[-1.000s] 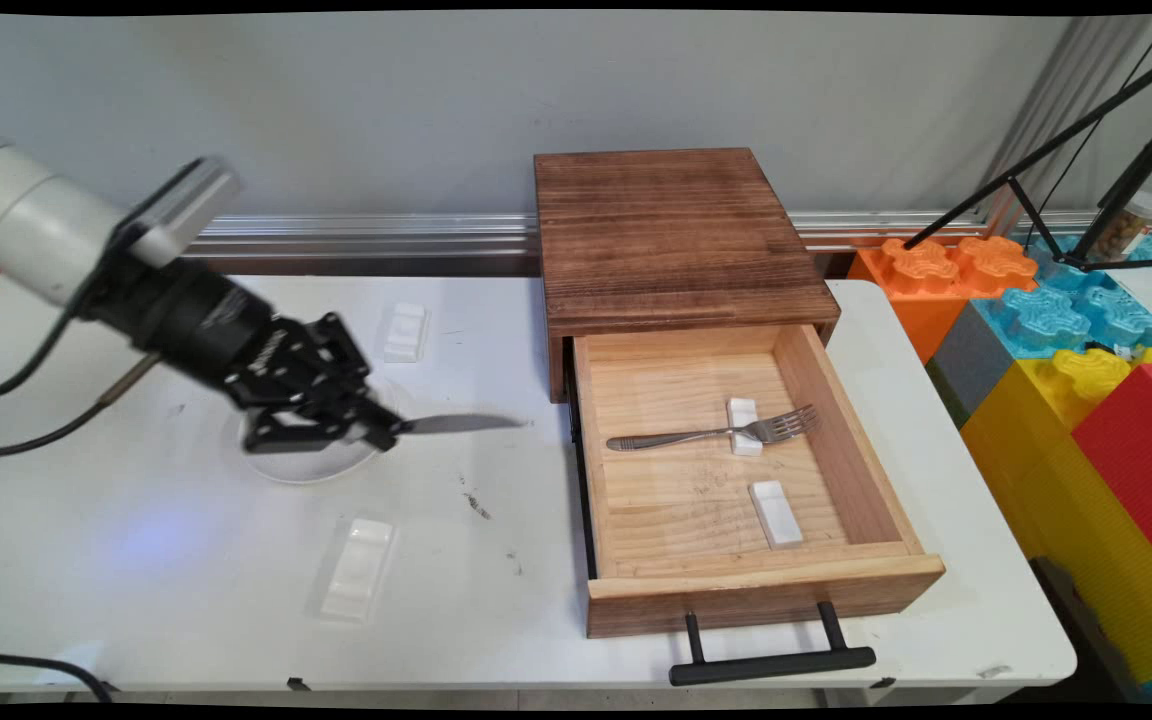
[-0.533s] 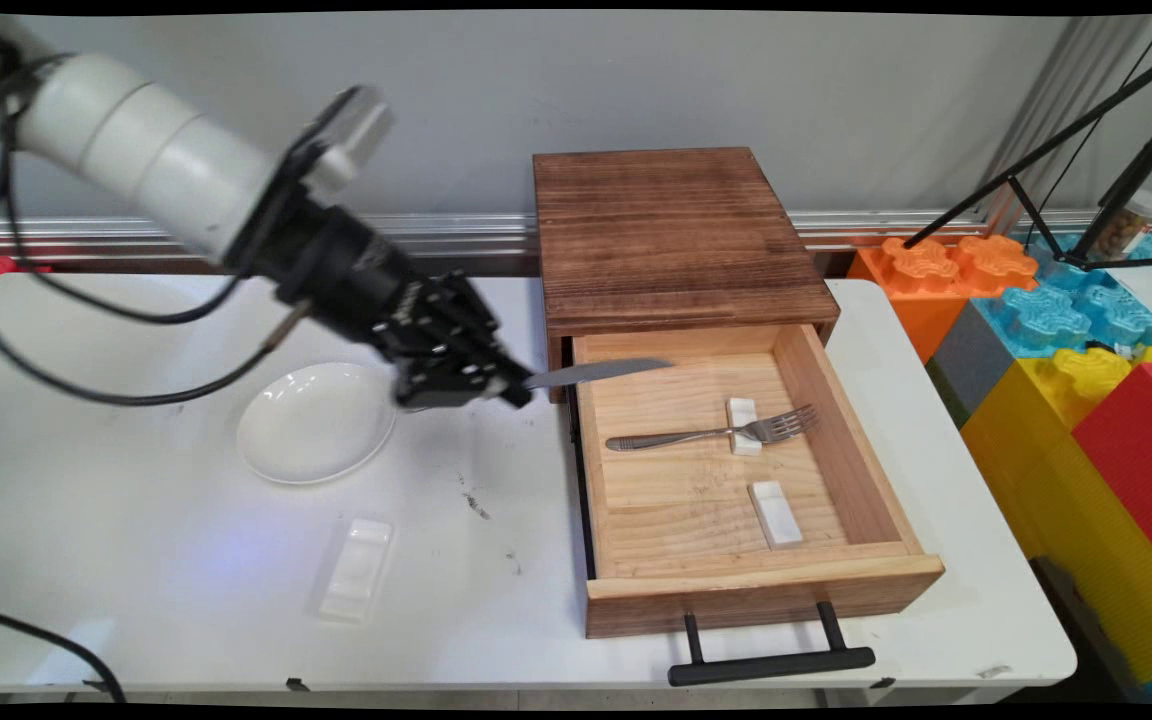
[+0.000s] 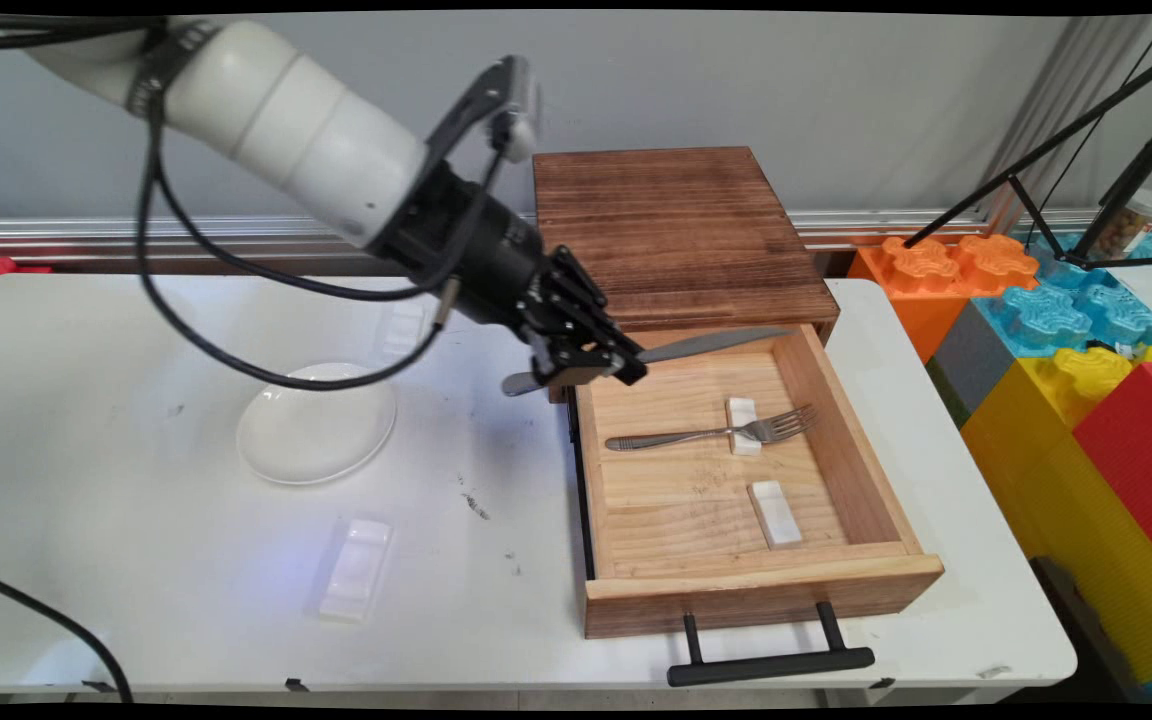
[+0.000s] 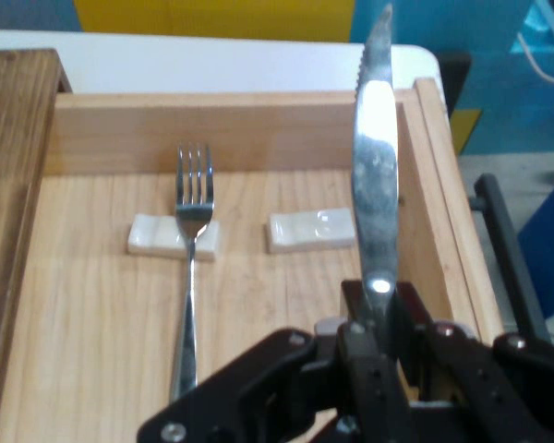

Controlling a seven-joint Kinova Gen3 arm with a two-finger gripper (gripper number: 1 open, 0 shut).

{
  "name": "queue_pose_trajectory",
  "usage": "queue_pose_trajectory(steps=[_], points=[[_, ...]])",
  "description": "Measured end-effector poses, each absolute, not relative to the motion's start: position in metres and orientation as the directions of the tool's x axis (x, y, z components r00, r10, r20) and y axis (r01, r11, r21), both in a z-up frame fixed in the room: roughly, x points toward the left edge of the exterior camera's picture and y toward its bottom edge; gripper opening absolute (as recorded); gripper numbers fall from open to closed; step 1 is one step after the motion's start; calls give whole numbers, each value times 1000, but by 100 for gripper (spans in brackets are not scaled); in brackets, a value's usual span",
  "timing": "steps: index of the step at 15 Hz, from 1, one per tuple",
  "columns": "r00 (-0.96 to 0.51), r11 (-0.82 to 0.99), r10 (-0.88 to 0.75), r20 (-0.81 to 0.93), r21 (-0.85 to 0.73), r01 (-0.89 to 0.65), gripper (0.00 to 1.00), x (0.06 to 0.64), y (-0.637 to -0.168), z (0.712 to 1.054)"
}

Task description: Place the picked object into the drawer

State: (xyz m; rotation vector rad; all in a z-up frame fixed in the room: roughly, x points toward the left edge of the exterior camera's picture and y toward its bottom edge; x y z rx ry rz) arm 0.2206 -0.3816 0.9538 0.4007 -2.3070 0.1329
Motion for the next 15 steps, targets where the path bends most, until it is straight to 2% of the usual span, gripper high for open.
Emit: queue_pose_trajectory(steps=[3,15], points=[[-657,942,-251,711,24,-334,0,202,-384,945],[-658,933,-261,706,9,-359,0,106,-404,869]])
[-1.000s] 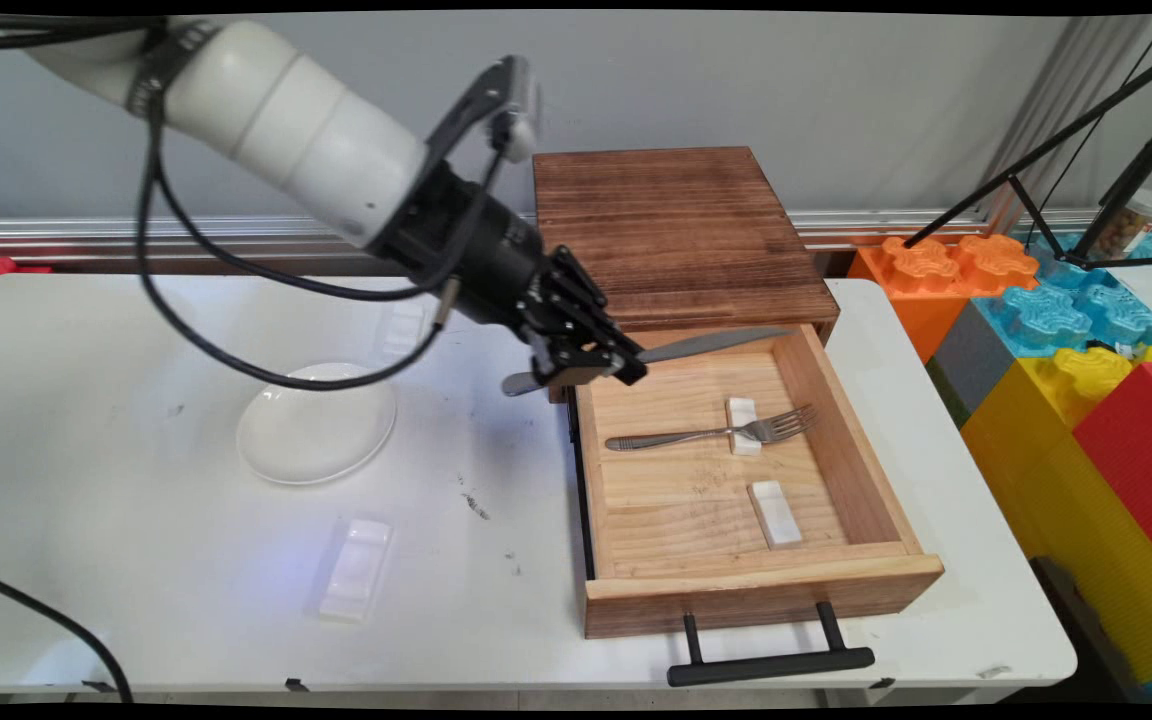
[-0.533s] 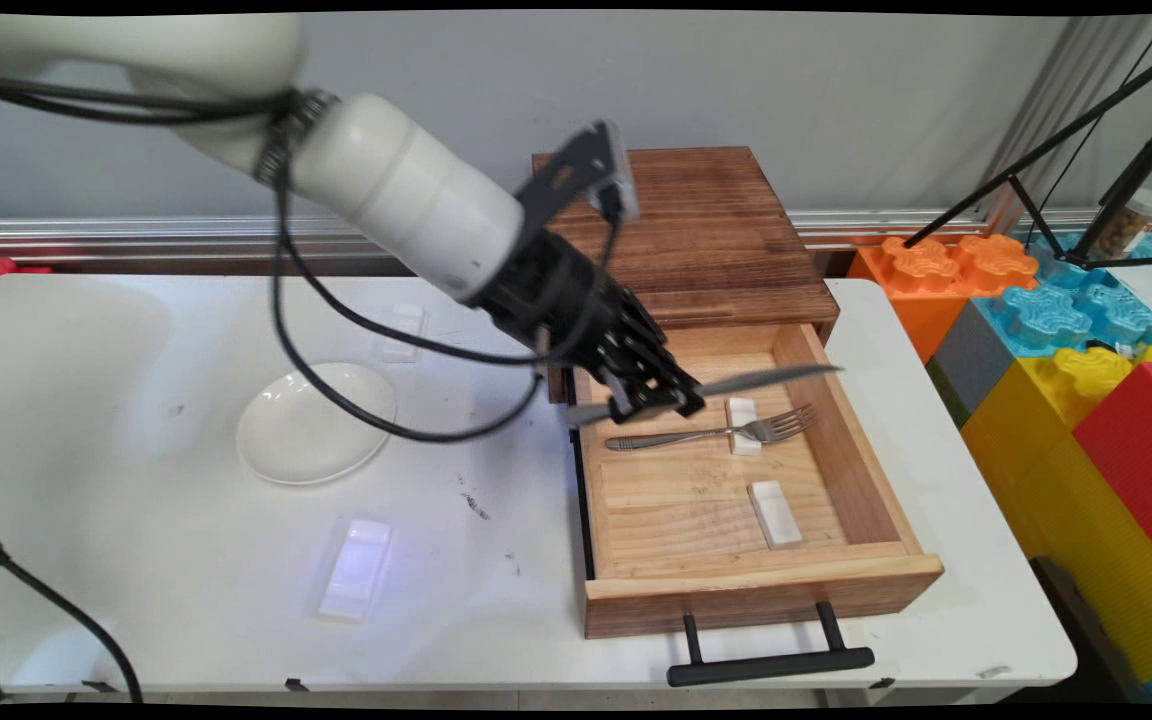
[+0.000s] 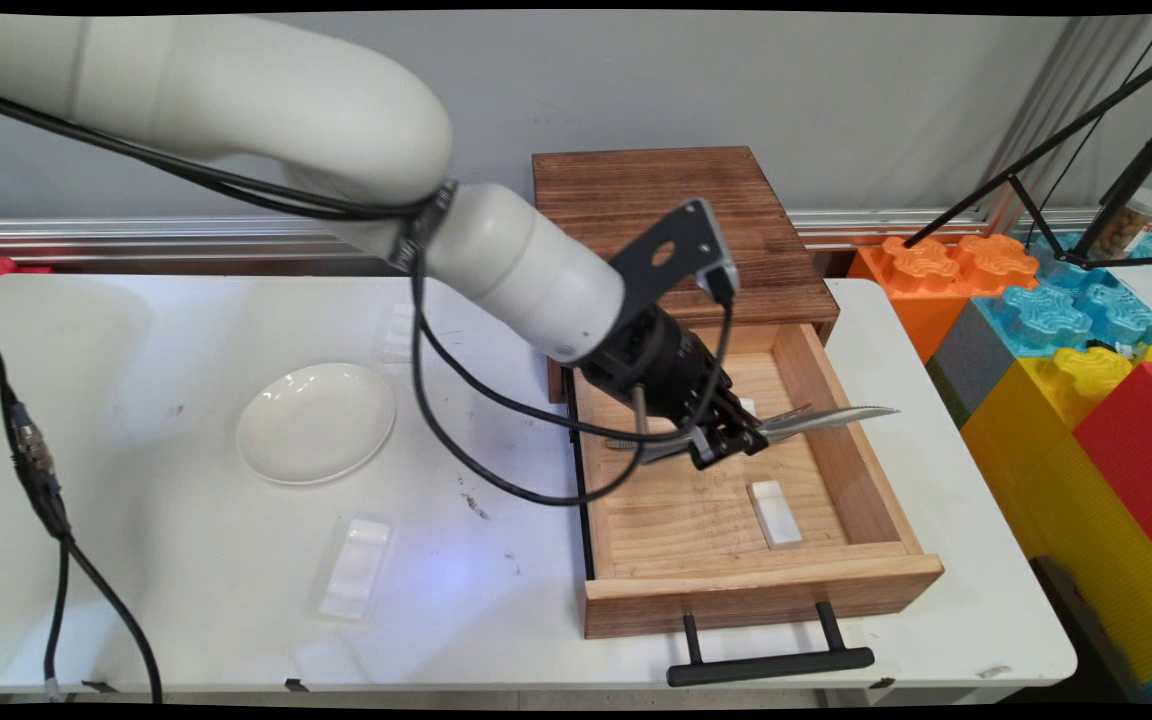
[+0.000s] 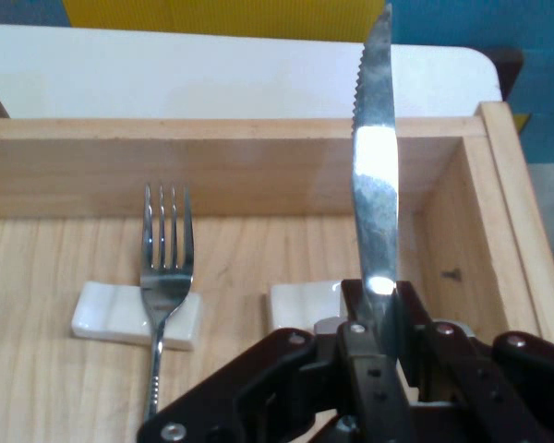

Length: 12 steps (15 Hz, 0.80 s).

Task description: Place the picked object into the drawer

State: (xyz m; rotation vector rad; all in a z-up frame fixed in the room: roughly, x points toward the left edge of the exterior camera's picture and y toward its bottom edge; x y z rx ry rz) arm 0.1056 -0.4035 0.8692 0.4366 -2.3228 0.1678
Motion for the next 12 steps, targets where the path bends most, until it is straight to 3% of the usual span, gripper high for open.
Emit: queue_pose_trajectory(steps=[12], points=[[-655,929,-279,702,24,-370,0,82,-416,816]])
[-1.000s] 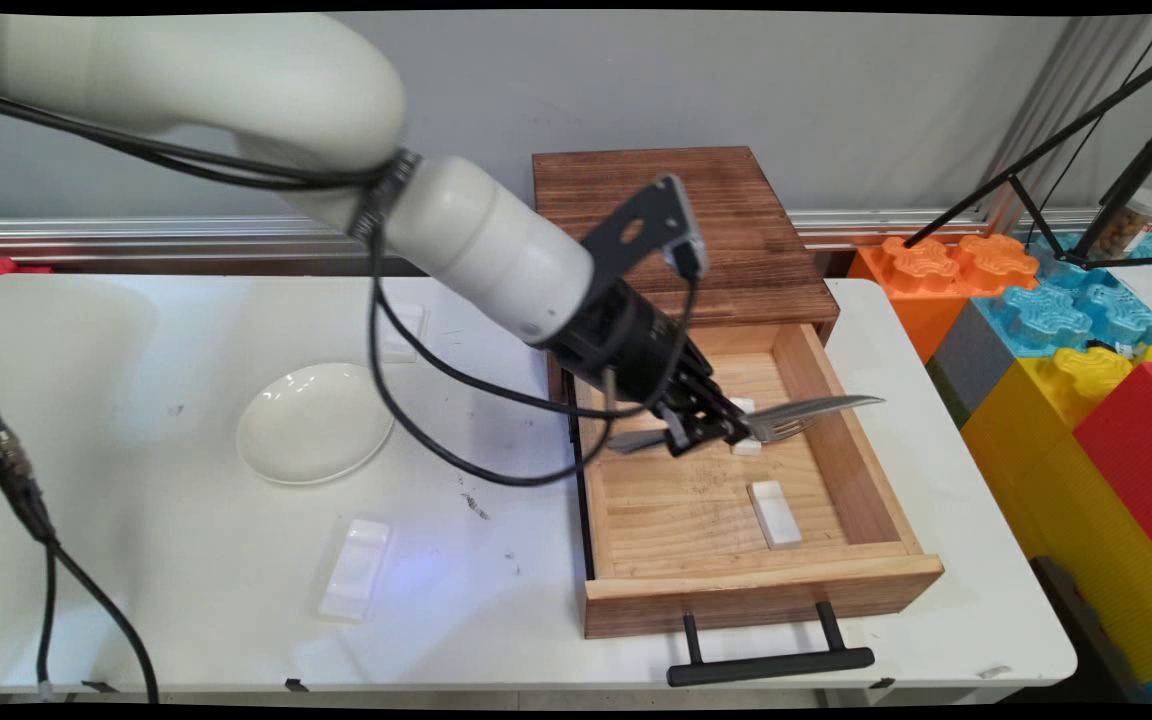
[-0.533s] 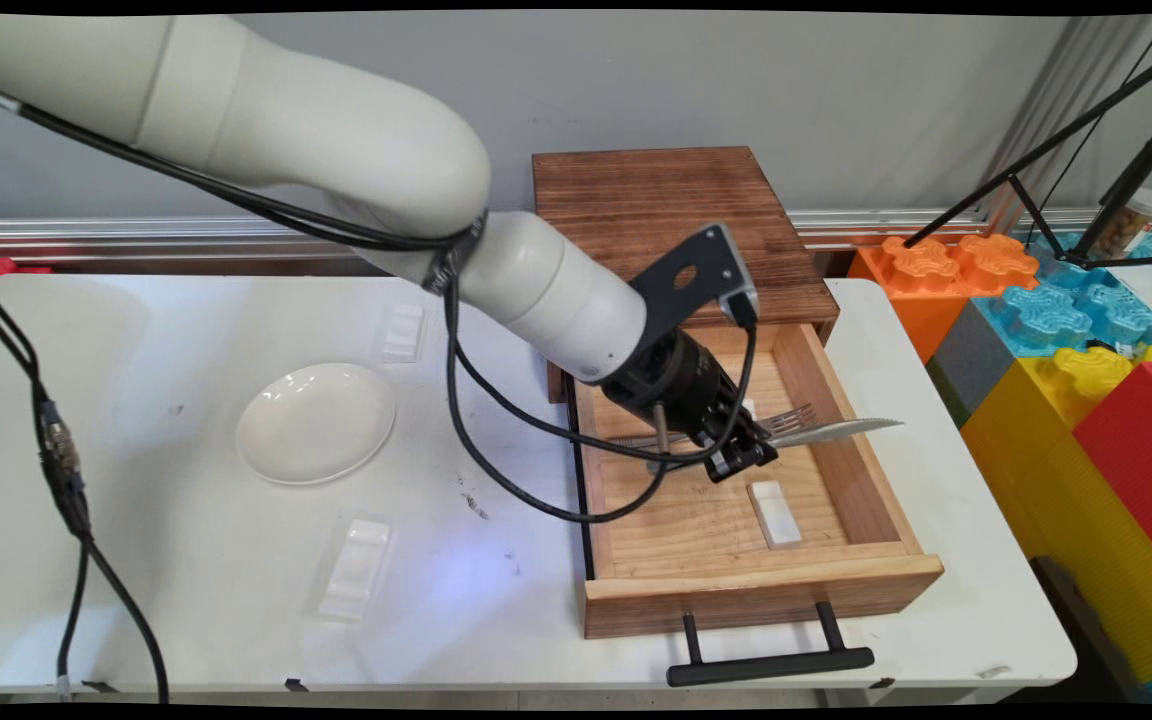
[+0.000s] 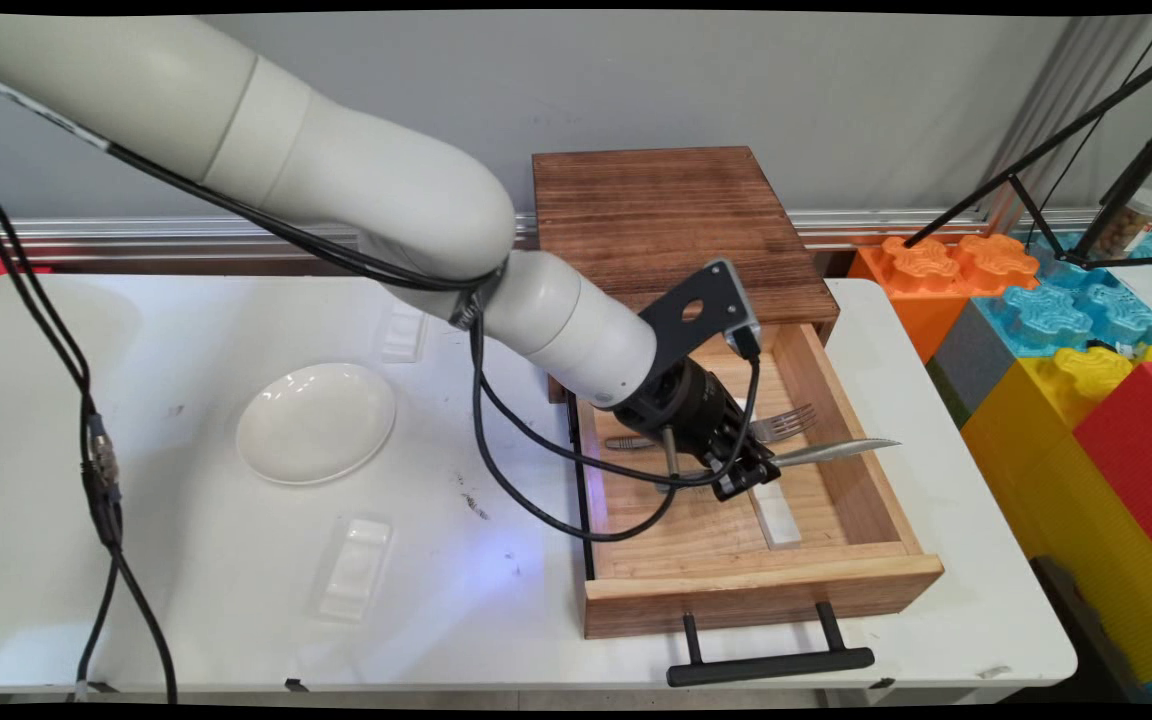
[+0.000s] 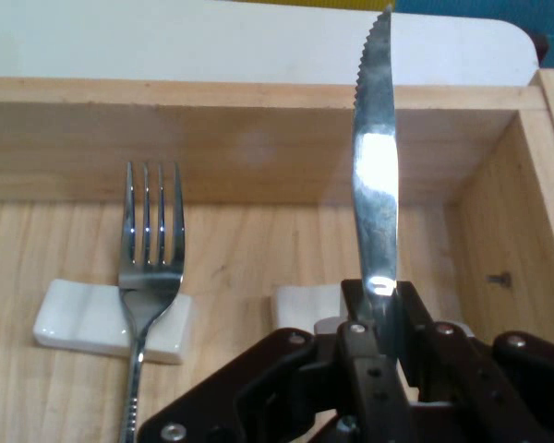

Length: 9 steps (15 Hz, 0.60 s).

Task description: Place the picked object into the drawer

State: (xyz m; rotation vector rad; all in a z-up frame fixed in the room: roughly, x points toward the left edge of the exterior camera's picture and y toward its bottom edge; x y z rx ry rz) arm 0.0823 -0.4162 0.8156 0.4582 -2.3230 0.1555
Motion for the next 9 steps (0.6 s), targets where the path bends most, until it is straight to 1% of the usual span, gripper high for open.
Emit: queue_pose_trajectory(steps=[9], points=[[-664,930,-280,693,26,-365,0,75,-420,784]])
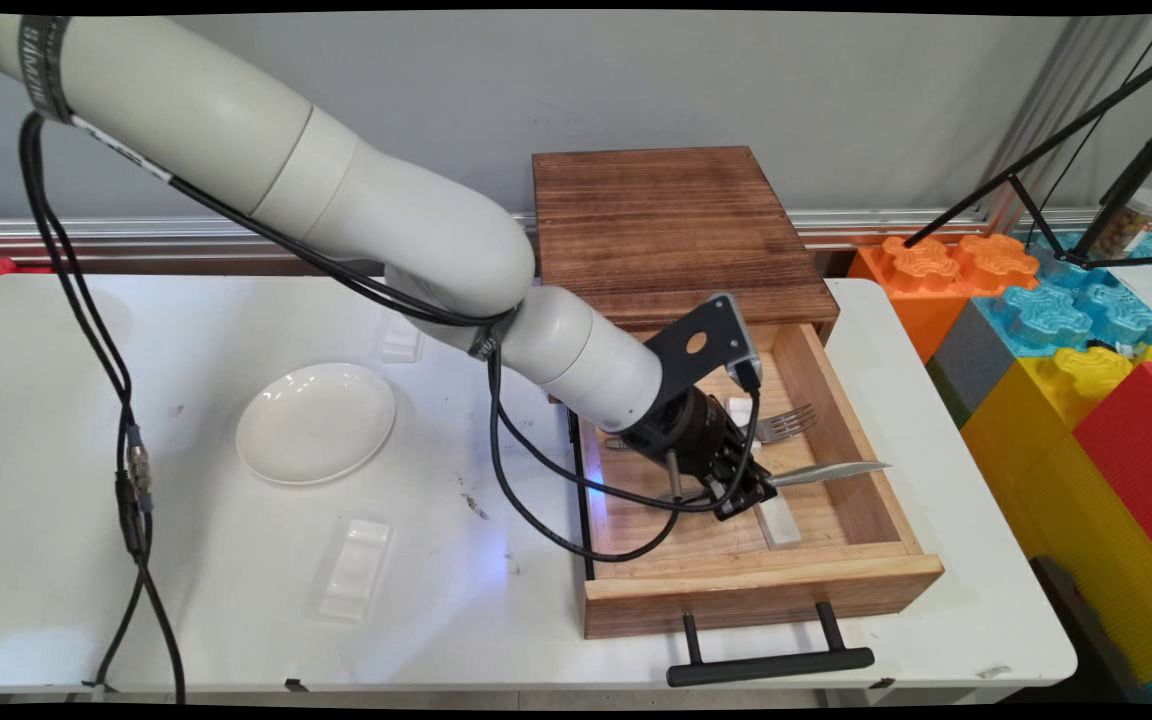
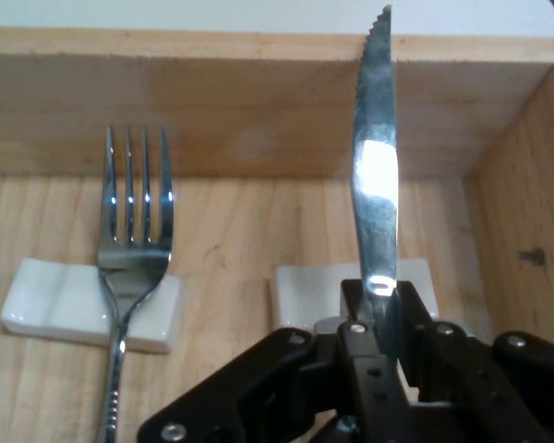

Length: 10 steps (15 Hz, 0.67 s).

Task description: Place the picked object into the drawer

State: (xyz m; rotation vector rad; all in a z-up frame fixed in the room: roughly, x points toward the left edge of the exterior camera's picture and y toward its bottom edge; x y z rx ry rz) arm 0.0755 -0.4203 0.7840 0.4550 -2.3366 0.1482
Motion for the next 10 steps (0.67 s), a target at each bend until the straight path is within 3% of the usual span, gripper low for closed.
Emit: queue_pose_trajectory(steps=[10], points=[[-683,935,-285,672,38,-353,0,86,-417,768]])
